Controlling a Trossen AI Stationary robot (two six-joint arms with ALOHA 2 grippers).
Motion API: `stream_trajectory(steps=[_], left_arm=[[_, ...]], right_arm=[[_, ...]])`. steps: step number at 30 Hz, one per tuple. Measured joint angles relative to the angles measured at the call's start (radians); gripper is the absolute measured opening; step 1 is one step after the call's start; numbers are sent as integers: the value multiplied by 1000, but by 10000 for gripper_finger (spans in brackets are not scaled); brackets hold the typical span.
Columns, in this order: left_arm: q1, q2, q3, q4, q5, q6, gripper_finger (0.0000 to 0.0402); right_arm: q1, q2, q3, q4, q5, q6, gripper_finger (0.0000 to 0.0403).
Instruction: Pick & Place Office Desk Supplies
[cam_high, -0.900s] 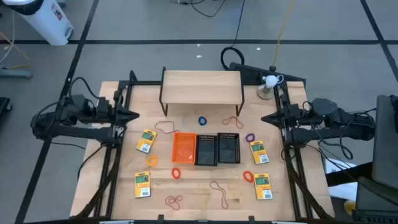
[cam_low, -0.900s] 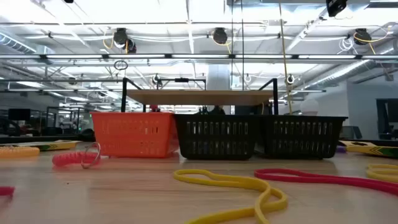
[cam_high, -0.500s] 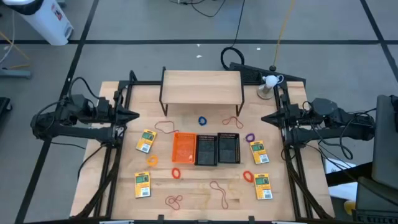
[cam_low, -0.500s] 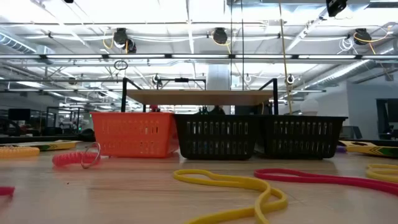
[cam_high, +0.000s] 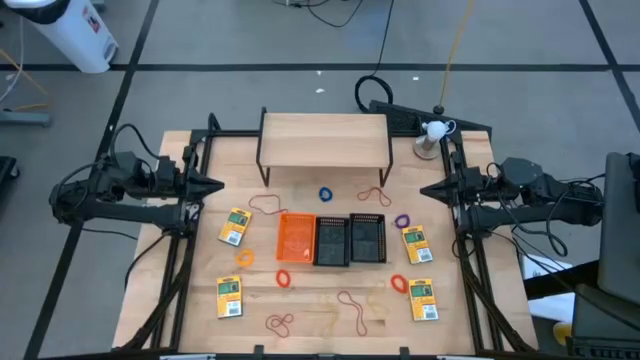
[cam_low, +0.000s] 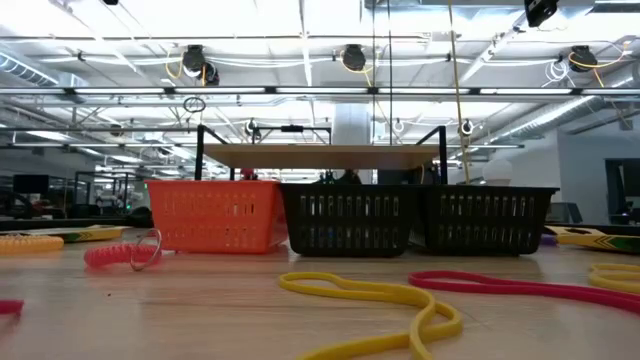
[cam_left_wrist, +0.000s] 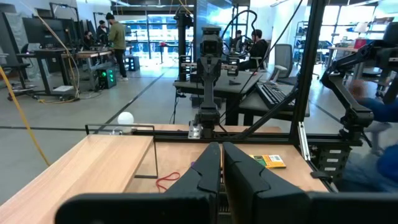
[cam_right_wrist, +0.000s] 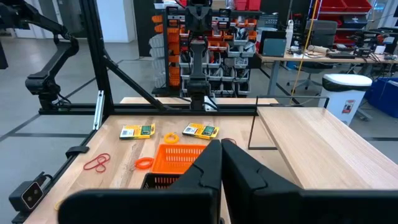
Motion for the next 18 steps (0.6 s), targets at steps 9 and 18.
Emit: stream_trajectory(steps=[9, 18], left_arm=[[0, 0, 0, 0, 0, 0, 21], [0, 0, 0, 0, 0, 0, 21]], right_arm=[[0, 0, 0, 0, 0, 0, 0], [0, 3, 0, 38, 0, 0, 0]])
